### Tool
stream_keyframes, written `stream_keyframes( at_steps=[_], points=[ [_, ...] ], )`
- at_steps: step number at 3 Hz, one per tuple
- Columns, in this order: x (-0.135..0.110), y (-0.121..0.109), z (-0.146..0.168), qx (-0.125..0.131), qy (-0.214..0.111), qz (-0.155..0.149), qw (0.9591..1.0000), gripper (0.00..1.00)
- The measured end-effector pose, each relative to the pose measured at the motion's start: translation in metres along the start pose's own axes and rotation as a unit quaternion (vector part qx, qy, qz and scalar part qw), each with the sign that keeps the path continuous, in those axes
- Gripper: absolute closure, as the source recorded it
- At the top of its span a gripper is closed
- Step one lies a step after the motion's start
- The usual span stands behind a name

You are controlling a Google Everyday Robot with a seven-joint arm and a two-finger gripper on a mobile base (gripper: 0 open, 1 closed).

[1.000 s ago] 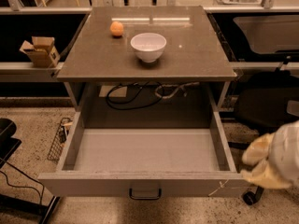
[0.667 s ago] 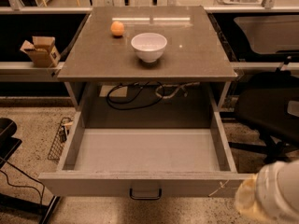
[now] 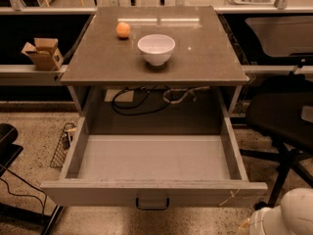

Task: Close top drawer

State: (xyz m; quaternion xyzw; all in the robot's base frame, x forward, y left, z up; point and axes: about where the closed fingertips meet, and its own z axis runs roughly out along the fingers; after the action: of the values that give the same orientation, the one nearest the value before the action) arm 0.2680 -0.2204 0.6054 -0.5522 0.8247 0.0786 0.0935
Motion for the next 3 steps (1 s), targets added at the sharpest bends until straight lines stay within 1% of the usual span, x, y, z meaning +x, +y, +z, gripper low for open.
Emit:
stream_keyframes(
  at_steps=[1,2,3],
  points=[
    [-0.012,-0.022,0.037,0.014,-0.034,0.024,0.9990,1.00],
    [-0.038,-0.057,0.051,0.049,-0.084,0.025,0.9949,1.00],
    [-0.050,-0.069,0.049,0.066,-0.105,0.022,0.9920,1.00]
  ],
)
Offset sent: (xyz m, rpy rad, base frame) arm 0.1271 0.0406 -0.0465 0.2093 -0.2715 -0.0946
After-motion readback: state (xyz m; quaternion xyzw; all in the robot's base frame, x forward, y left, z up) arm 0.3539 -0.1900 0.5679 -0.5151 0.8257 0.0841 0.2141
